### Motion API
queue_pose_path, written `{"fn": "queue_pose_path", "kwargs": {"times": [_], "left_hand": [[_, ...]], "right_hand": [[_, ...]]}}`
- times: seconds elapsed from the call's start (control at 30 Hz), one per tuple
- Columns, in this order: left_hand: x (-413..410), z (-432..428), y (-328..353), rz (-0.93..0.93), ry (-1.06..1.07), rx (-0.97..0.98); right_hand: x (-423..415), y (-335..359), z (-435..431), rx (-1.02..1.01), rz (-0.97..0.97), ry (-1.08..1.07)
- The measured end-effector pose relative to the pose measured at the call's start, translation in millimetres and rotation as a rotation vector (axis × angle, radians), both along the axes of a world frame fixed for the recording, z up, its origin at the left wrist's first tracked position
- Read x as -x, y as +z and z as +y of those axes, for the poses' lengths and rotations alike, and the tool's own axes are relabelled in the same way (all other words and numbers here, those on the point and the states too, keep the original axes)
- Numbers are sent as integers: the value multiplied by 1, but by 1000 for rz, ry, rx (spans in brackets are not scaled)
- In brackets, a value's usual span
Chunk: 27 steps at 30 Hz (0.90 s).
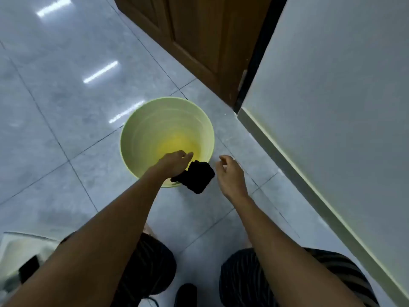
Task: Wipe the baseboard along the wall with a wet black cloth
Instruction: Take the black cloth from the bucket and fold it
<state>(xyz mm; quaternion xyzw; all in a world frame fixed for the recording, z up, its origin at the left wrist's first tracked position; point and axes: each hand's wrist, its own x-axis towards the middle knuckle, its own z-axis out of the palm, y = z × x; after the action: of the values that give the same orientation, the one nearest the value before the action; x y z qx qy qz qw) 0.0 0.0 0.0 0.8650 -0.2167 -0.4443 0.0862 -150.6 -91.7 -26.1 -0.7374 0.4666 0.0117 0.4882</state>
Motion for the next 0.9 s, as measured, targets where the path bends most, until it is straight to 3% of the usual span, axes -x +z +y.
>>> {"fn": "queue_pose_path", "kwargs": {"times": [0.17,0.23,0.37,0.43,0.53,0.7,0.9], "left_hand": [[-14,-4,-46,305,49,-213],[-17,-5,-58,372,50,-246],[-13,8,-67,491,50,-68],[-4,18,-62,450,35,93],[20,29,-32,200,171,374],[57,41,37,148,280,761],[94,46,98,120,234,984]], "right_hand": [[-21,-65,12,-99,-138,-230],[-23,-77,17,-246,-191,-320],[-11,-72,32,-785,-194,-387],[0,-51,41,-907,-272,-416],[16,-13,49,-770,-333,-427],[54,41,51,-515,-451,-428],[92,102,50,-580,-799,-398]]}}
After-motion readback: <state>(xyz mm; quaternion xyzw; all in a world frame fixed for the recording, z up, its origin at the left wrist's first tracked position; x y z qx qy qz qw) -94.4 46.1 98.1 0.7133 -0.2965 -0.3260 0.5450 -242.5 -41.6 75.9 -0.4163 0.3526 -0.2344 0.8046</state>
